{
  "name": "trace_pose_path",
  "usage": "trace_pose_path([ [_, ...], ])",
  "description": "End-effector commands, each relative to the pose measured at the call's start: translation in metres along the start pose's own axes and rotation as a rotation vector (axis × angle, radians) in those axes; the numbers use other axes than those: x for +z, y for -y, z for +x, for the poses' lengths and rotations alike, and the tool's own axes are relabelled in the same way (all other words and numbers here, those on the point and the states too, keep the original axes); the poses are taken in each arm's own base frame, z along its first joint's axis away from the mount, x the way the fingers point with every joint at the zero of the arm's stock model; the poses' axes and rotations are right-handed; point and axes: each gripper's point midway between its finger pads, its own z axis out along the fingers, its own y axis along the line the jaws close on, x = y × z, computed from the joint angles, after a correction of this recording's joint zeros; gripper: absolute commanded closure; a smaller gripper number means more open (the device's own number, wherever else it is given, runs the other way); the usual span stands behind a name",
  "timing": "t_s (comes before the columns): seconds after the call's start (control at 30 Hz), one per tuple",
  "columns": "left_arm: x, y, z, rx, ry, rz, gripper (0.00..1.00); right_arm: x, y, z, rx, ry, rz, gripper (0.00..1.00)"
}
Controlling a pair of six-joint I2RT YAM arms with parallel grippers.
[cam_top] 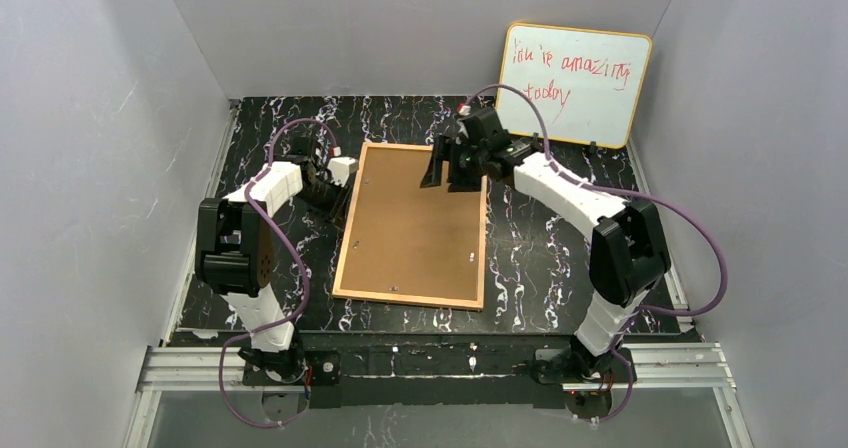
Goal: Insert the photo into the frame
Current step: Place the photo frame item in the photo frame, then install the photo frame at the center of the board.
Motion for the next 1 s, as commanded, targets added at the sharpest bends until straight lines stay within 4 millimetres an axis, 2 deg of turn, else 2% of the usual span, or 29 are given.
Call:
trace_pose_path([
  [0.0, -0.009, 0.023, 0.006, -0.023, -0.02, 0.111, 0.73, 0.005, -0.068, 0.034, -0.081, -0.038, -0.211, 0.21],
  [0.17, -0.003, 0.026, 0.02, -0.034, -0.057, 0.132, 0.8, 0.03, -0.106, 0.078, -0.091, -0.085, -0.301, 0.24],
  [0.33, 0.003, 0.022, 0.027, -0.061, -0.074, 0.141, 0.85, 0.054, -0.115, 0.108, -0.052, -0.123, -0.328, 0.3],
  [0.4, 0.004, 0.021, 0.028, -0.076, -0.074, 0.154, 0.87, 0.063, -0.119, 0.113, -0.05, -0.12, -0.346, 0.32],
  [0.77, 0.014, 0.022, 0.031, -0.13, -0.083, 0.188, 0.92, 0.102, -0.115, 0.134, -0.042, -0.189, -0.35, 0.46],
  [0.97, 0.016, 0.021, 0.031, -0.148, -0.085, 0.182, 0.93, 0.116, -0.121, 0.144, -0.05, -0.217, -0.365, 0.46],
])
